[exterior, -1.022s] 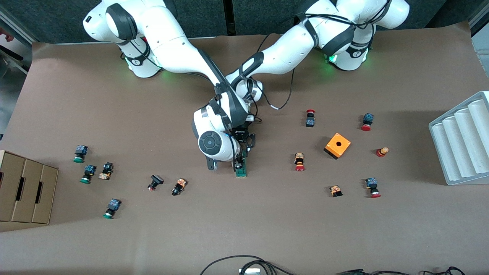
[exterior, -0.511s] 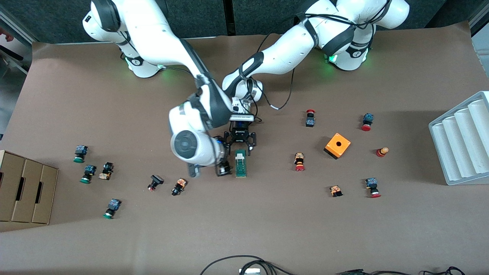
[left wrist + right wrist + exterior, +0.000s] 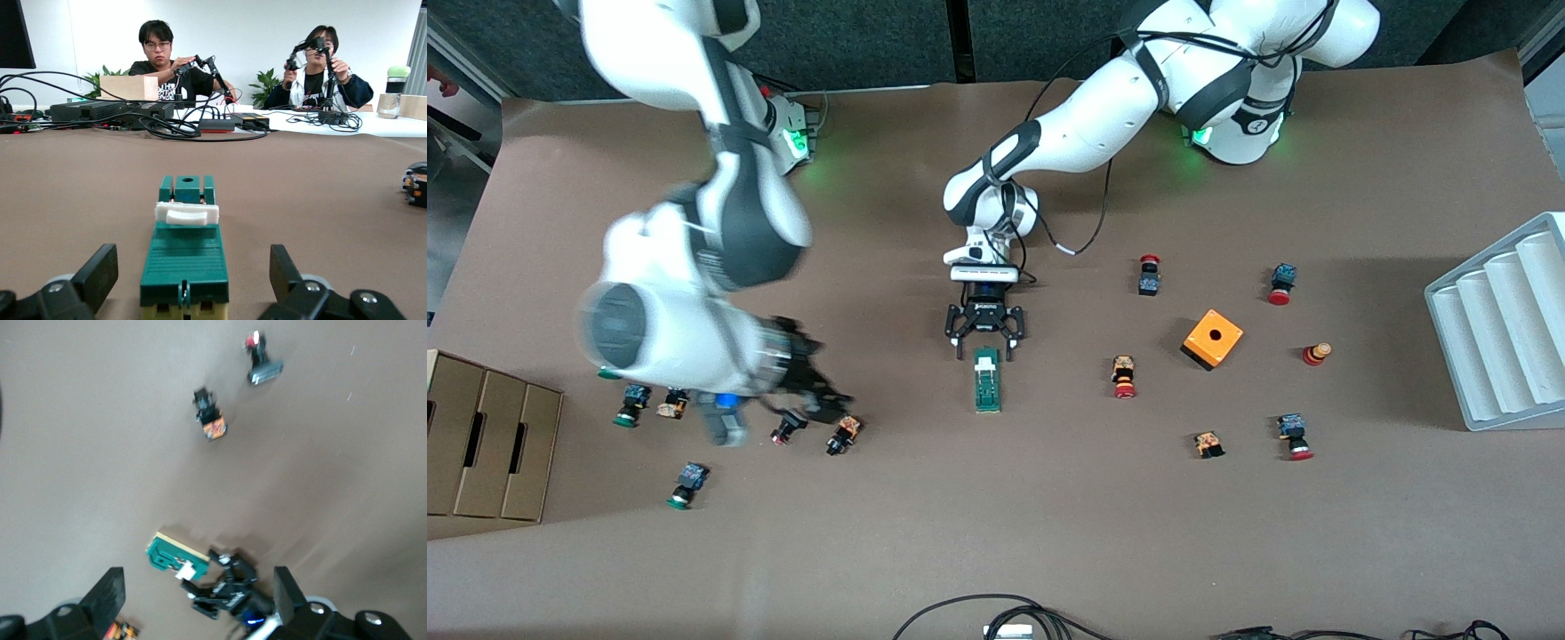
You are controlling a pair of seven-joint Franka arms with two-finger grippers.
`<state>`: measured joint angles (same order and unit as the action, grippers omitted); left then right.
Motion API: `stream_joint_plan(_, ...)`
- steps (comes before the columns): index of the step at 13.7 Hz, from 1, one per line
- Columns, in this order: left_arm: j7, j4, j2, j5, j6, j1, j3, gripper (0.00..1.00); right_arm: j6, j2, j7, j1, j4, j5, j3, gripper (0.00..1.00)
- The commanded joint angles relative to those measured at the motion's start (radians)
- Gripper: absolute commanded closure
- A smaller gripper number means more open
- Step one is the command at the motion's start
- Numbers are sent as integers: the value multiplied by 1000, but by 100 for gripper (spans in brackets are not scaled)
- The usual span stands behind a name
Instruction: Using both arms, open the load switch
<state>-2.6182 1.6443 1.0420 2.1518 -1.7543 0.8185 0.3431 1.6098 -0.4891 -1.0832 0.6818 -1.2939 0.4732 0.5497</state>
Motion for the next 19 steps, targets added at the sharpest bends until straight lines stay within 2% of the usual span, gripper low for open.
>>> stream_joint_plan(1, 13, 31, -63, -52, -5, 13, -7, 0, -63, 145, 236, -79, -74, -69, -30, 1)
stream_joint_plan(3, 17, 31, -89, -65, -16, 14, -4, 0, -129, 222, 424, -181, -80, -140, -71, 1)
stream_joint_plan(4, 18, 31, -99, -76, -19, 14, -3, 0, -157, 268, 530, -256, -91, -177, -115, 1)
stream_joint_plan(7, 21, 29, -144, -114, -50, 27, 2, 0, -162, 377, 895, -529, -140, -325, -301, 1)
stream_joint_plan(10, 120, 31, -230, -232, -59, 27, 43, 0, -142, 414, 1136, -585, -160, -445, -307, 1)
stream_joint_plan(12, 183, 38, -302, -317, -68, 24, 68, 0, -26, 470, 1239, -585, -268, -511, -307, 1)
stream_joint_plan(14, 249, 38, -384, -395, -128, 21, 73, 0, 25, 486, 1249, -587, -324, -521, -306, 1)
stream_joint_plan(19, 472, 26, -563, -622, -197, -24, 92, 0, 25, 472, 1241, -585, -306, -508, -307, 1)
